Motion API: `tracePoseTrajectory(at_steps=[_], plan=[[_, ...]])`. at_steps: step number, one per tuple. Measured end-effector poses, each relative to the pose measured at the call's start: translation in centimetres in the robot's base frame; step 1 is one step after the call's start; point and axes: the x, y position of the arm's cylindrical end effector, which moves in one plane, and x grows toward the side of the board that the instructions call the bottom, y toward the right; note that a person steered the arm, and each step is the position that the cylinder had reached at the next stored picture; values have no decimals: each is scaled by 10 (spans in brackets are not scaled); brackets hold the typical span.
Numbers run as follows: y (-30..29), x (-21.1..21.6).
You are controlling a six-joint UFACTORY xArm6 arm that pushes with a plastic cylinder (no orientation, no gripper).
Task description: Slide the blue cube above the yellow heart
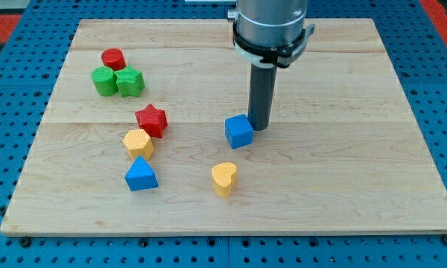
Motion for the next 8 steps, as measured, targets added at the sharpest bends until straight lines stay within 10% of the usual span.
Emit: tracePoseTrajectory(at_steps=[8], plan=[[-58,-3]])
